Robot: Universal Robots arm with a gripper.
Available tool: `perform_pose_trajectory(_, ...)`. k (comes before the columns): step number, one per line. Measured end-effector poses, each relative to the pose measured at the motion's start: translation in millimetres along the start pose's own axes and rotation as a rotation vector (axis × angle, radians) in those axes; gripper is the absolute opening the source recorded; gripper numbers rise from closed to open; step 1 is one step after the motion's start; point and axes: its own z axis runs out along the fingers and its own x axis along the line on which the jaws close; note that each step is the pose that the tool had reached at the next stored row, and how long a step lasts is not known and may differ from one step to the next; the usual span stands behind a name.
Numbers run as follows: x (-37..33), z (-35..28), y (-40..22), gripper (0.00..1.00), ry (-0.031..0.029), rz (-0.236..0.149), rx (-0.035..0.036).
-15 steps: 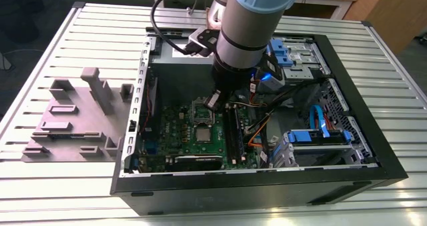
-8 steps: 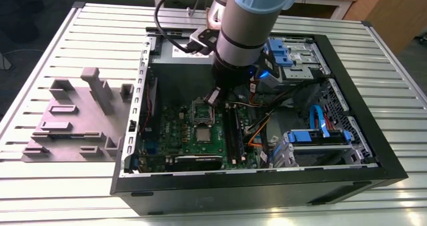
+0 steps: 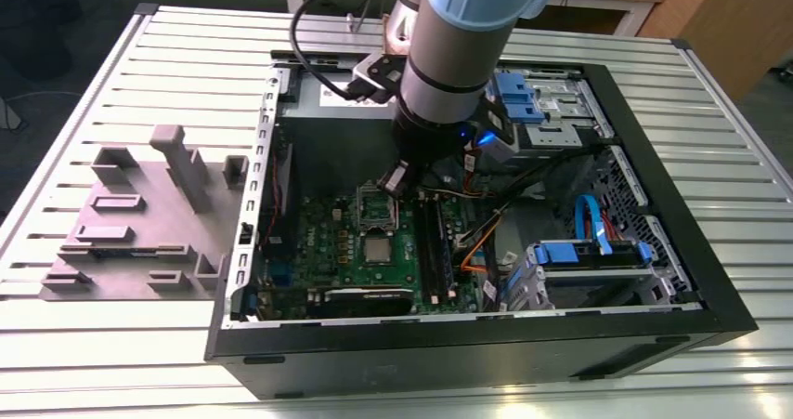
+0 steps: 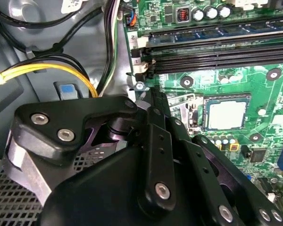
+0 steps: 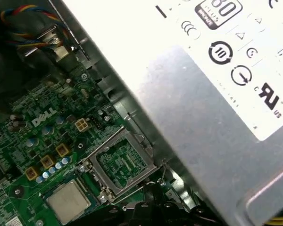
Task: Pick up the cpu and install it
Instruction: 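Close the cpu cover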
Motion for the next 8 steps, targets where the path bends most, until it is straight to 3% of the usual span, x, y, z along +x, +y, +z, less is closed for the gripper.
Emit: perform_pose_trajectory(8,-0.2,4.0,1.1,0.10,0.0002,0.000,0.0001)
